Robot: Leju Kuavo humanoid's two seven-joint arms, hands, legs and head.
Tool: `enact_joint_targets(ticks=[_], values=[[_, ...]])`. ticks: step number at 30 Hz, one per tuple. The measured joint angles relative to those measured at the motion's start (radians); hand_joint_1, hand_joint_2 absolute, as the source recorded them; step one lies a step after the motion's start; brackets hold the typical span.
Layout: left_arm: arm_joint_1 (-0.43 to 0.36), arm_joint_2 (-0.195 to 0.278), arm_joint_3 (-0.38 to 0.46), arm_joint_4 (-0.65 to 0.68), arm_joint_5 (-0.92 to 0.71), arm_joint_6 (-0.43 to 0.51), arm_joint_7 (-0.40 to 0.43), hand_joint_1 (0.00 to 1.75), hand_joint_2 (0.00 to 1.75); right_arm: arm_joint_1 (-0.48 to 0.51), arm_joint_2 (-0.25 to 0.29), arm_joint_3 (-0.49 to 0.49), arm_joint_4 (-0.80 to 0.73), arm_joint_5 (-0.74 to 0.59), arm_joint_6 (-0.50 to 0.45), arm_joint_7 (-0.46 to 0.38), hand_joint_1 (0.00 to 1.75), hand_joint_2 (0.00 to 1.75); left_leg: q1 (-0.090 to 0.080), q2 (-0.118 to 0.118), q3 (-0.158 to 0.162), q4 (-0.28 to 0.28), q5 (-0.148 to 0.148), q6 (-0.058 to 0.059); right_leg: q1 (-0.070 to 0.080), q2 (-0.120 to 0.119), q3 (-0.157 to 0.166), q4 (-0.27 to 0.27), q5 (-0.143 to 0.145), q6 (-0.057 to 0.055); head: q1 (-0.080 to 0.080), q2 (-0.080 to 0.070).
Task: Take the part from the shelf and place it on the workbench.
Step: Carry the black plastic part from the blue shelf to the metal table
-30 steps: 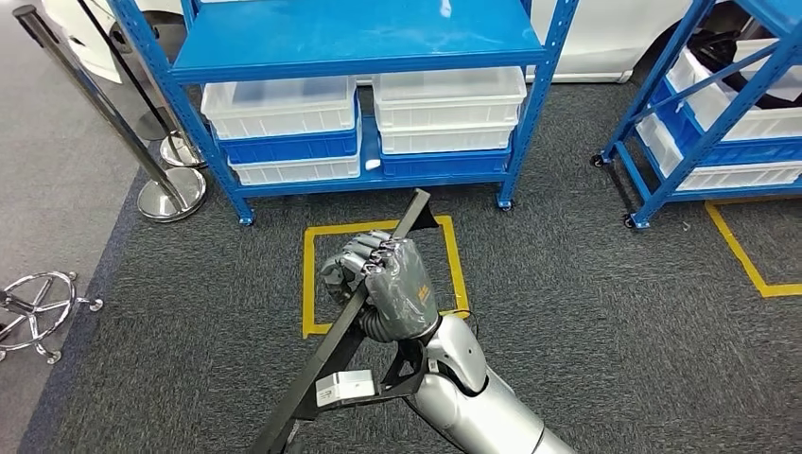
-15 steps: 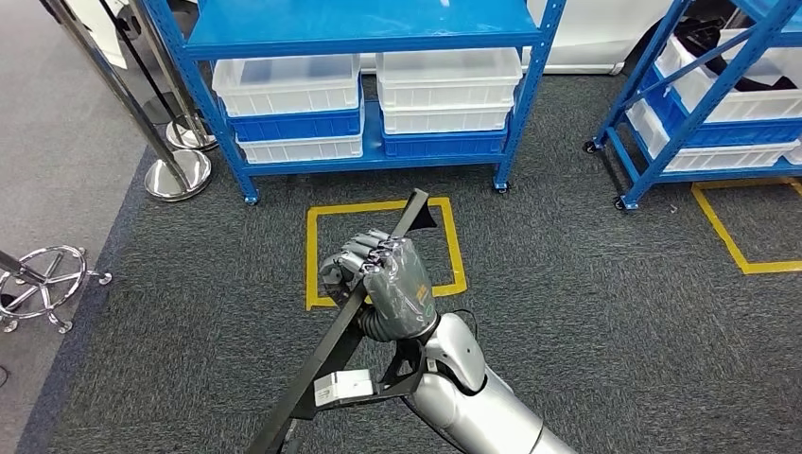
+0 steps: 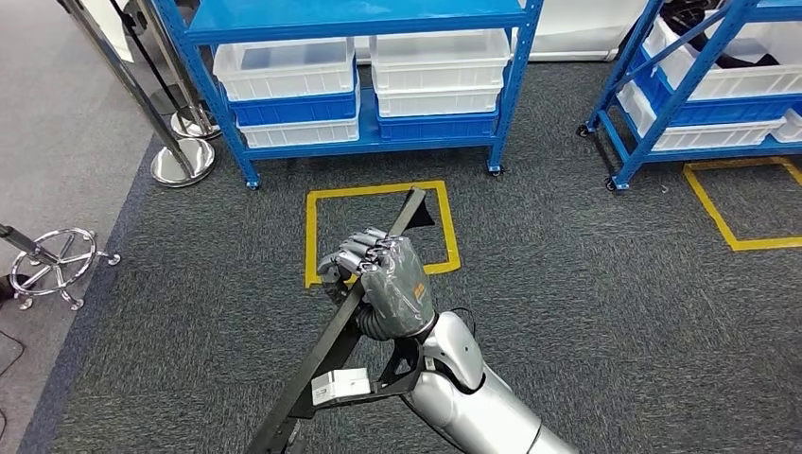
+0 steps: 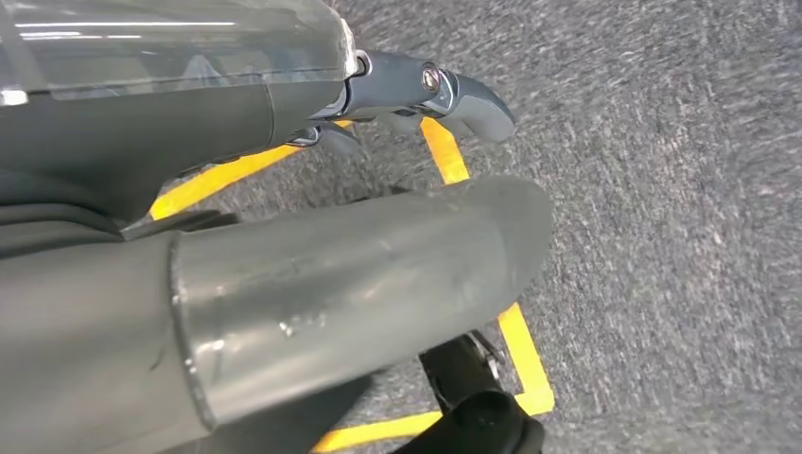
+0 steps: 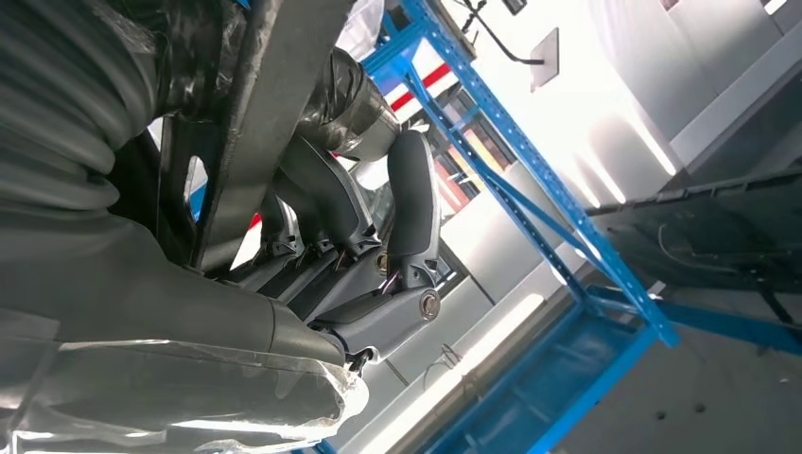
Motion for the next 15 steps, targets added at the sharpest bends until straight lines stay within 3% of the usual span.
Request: enact_joint_targets(ticks=[2,4,5,6,8,9,10,11,12,13,15], values=[[-0.003,0.0,0.0,0.0,0.0,0.0,-0.001,0.0,0.0,-0.002,0.002,0.0,0.0,0.001,0.0,0.0,1.75,1.75,-0.008,-0.001,0.04,-0.077,-0.022,0.013,-0.002,-0.002,-0.002,-0.008,0.022,0.011,0.0,0.0],[-0.004,0.0,0.0,0.0,0.0,0.0,-0.001,0.0,0.0,-0.003,0.003,0.0,0.0,0.001,0.0,0.0,1.75,1.75,-0.005,0.002,0.029,-0.09,0.002,0.029,-0.004,-0.002,-0.006,-0.016,0.03,0.023,0.0,0.0],[-0.004,0.0,0.0,0.0,0.0,0.0,-0.001,0.0,0.0,-0.003,0.002,0.0,0.0,0.001,0.0,0.0,1.75,1.75,-0.003,0.004,0.02,-0.094,0.017,0.039,-0.004,0.0,-0.014,-0.005,0.008,0.028,0.0,0.0],[-0.004,-0.001,0.0,0.0,0.0,-0.001,-0.001,0.0,0.0,-0.004,0.002,0.0,0.001,0.001,0.0,0.001,1.75,1.75,0.0,0.006,0.007,-0.098,0.033,0.046,-0.004,0.001,-0.025,0.025,-0.033,0.032,0.001,0.0],[-0.005,-0.001,0.0,0.0,0.0,0.0,-0.001,0.0,0.0,-0.003,0.001,0.0,0.001,0.001,0.0,0.002,1.75,1.75,-0.002,0.007,-0.025,-0.096,0.059,0.053,-0.007,0.003,-0.054,0.14,-0.138,0.039,0.001,0.0],[-0.005,-0.001,0.0,0.0,0.0,0.0,-0.001,0.0,0.0,-0.003,0.001,0.0,0.002,0.001,0.0,0.002,1.75,1.75,-0.002,0.007,-0.042,-0.093,0.071,0.053,-0.009,0.004,-0.065,0.205,-0.168,0.042,0.001,0.0],[-0.004,-0.001,0.0,0.0,0.0,0.0,-0.001,0.0,0.0,-0.003,0.0,0.0,0.003,0.001,0.0,0.002,1.75,1.75,-0.002,0.008,-0.061,-0.09,0.083,0.051,-0.011,0.004,-0.067,0.254,-0.173,0.045,0.001,0.0],[-0.004,-0.001,0.0,0.0,0.0,0.0,-0.001,0.0,0.0,-0.003,-0.001,0.0,0.004,0.001,0.0,0.002,1.75,1.75,-0.002,0.008,-0.08,-0.084,0.094,0.049,-0.012,0.004,-0.056,0.275,-0.157,0.047,0.001,0.0],[-0.003,-0.001,0.0,0.0,0.0,0.0,-0.001,0.0,0.0,-0.003,-0.001,0.0,0.005,0.001,0.0,0.002,1.75,1.75,-0.001,0.009,-0.099,-0.077,0.102,0.046,-0.015,0.004,-0.027,0.261,-0.131,0.048,0.001,0.0],[-0.003,-0.001,0.0,0.0,0.0,0.0,-0.001,0.0,0.0,-0.003,-0.001,0.0,0.005,0.002,0.0,0.002,1.75,1.75,-0.001,0.008,-0.117,-0.068,0.11,0.042,-0.017,0.004,0.02,0.214,-0.11,0.048,0.001,0.0],[-0.003,-0.001,0.0,0.0,0.0,0.0,-0.001,0.0,0.0,-0.004,0.0,0.0,0.004,0.003,0.0,0.002,1.75,1.75,-0.003,0.007,-0.145,-0.048,0.121,0.032,-0.017,0.005,0.128,0.076,-0.123,0.045,0.0,0.0]])
